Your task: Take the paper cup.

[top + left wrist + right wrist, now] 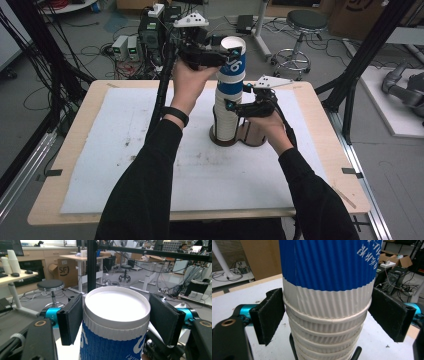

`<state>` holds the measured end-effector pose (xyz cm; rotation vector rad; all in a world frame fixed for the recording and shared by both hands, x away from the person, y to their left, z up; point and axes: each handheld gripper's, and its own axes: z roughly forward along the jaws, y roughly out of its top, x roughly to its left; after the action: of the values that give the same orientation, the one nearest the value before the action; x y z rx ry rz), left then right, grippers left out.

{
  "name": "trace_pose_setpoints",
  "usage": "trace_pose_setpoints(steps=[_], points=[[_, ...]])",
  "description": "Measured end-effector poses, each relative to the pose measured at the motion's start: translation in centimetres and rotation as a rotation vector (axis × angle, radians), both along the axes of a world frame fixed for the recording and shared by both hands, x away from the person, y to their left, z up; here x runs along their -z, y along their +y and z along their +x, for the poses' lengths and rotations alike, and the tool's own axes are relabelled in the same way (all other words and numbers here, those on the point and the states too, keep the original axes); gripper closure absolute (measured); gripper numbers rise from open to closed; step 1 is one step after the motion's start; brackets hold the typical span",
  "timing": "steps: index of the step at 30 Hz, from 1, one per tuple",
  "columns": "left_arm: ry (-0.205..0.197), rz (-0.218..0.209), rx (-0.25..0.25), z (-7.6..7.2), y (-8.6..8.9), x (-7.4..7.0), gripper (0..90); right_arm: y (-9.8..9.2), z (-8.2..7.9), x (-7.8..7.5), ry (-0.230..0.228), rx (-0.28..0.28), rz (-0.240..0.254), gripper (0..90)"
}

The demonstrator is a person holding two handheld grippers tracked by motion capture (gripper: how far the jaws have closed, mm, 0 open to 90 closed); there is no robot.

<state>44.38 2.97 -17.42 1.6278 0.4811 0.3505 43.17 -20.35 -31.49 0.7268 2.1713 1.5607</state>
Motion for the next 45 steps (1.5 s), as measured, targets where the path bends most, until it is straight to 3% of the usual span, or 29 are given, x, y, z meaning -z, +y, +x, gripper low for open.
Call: trace_pose_setpoints(steps=[16,26,32,39,45], points=[[-0.069,-0.032,-0.001,-1.6,1.1,-3.8,29.7,0.0,0.0,0.0,-0.001,-0.001,-0.001,14.5],[-0.101,-0.007,-0.002,-3.4,3.1,-5.1,29.7,0.0,0.0,0.0,-0.002,0.003,-0.002,14.5],[-0.107,0.004,0.005,-4.9,4.6,-4.8,29.7,0.0,0.0,0.0,-0.003,0.002,-0.002,14.5],[-0.098,0.014,0.009,-6.4,6.0,-3.3,29.7,0.0,-0.1,0.0,-0.004,0.007,-0.005,14.6],[-0.069,0.011,0.020,-8.0,7.2,-0.5,29.7,0.0,-0.1,-0.1,-0.006,0.009,-0.009,14.6]])
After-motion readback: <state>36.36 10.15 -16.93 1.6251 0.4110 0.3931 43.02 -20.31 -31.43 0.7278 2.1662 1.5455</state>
